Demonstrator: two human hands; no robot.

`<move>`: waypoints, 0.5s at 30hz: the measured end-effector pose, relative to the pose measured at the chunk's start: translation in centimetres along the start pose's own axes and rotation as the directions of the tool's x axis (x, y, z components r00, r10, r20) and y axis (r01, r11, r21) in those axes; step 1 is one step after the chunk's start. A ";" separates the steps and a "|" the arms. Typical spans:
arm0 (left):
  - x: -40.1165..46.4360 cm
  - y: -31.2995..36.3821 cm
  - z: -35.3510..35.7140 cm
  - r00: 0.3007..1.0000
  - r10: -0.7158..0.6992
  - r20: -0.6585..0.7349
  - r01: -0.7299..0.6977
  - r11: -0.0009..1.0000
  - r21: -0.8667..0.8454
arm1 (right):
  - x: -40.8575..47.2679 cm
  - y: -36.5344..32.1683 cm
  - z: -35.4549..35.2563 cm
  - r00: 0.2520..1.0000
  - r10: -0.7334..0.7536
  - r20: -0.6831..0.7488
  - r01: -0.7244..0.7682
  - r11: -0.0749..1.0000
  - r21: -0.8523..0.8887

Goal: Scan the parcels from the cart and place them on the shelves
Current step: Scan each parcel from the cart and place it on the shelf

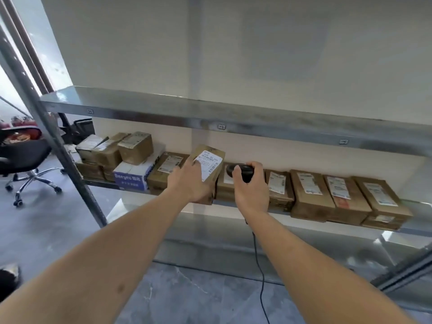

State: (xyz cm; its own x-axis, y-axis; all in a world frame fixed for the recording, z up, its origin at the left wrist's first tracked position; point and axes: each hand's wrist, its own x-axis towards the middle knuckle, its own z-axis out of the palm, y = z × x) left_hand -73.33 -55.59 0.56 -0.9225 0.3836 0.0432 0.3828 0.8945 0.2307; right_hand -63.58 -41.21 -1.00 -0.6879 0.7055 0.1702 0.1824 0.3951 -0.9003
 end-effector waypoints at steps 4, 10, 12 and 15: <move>3.2 -5.6 0.0 1.000 0.001 0.012 -0.001 1.000 0.019 | 0.8 -1.7 5.9 0.999 0.033 0.014 -0.033 0.999 -0.017; 8.3 -11.1 0.8 0.998 -0.054 0.045 0.054 0.999 -0.009 | 3.4 -2.6 12.0 0.998 0.067 0.013 -0.066 0.997 -0.046; 9.9 -12.2 1.2 0.996 -0.083 0.046 0.083 0.997 0.001 | 4.6 -2.7 13.7 0.997 0.076 0.028 -0.074 0.995 -0.065; 12.3 -13.1 2.4 0.992 -0.114 0.058 0.112 0.993 0.022 | 6.6 -2.0 16.5 0.994 0.093 0.057 -0.091 0.995 -0.044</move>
State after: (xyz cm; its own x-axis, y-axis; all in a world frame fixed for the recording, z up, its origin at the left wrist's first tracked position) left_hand -89.61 -62.04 -4.27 -0.9555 0.2922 -0.0395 0.2777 0.9368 0.2127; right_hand -80.08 -47.02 -4.72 -0.7066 0.7049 0.0626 0.2751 0.3551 -0.8934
